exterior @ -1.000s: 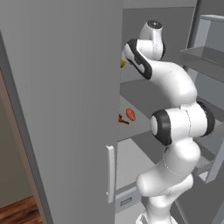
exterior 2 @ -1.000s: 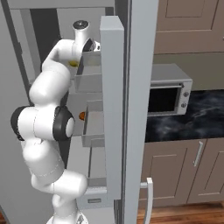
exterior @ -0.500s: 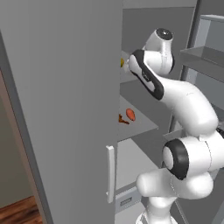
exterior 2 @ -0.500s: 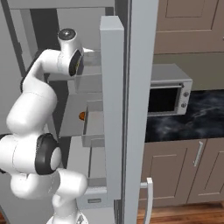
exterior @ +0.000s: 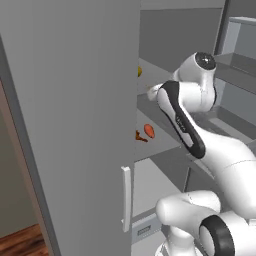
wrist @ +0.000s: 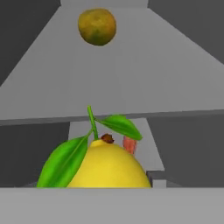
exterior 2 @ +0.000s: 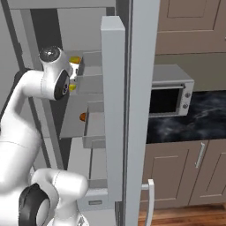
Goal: Take the orange and lemon from the highest rack and move them to the second highest rack where the sweet potato and chicken drumstick are located, to maximize freezer space. Close the freezer door after rearranging.
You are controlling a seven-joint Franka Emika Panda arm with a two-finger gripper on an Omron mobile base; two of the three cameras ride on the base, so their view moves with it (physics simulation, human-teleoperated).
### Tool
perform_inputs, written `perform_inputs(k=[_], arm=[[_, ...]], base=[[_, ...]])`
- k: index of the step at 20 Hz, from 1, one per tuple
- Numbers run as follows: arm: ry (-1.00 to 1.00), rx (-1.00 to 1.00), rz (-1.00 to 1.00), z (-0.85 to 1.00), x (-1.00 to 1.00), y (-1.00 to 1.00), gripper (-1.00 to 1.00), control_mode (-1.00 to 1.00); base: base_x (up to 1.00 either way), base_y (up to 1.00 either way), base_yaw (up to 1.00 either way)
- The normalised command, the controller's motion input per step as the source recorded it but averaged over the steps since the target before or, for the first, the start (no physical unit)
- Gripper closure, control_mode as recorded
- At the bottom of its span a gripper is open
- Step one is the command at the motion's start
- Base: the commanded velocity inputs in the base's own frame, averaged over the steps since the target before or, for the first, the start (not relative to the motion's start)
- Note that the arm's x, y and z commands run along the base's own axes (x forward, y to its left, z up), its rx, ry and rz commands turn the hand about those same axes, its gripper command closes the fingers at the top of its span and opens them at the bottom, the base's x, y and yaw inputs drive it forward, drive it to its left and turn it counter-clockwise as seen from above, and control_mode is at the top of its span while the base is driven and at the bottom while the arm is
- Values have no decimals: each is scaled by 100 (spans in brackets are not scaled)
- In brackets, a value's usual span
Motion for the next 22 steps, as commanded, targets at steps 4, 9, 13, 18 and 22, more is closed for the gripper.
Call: perform_inputs(k=[4,9,13,18,22], arm=[[9,-6,1,-60,-76,0,100,-100],[35,-21,0,-83,-25,0,100,-100],[46,-15,0,-74,10,1,100,-100],[15,0,0,-54,52,-1,100,-100],[0,0,2,-52,59,-1,100,-100]], base=[[0,0,0],[0,0,0],[0,0,0],[0,0,0],[0,0,0]])
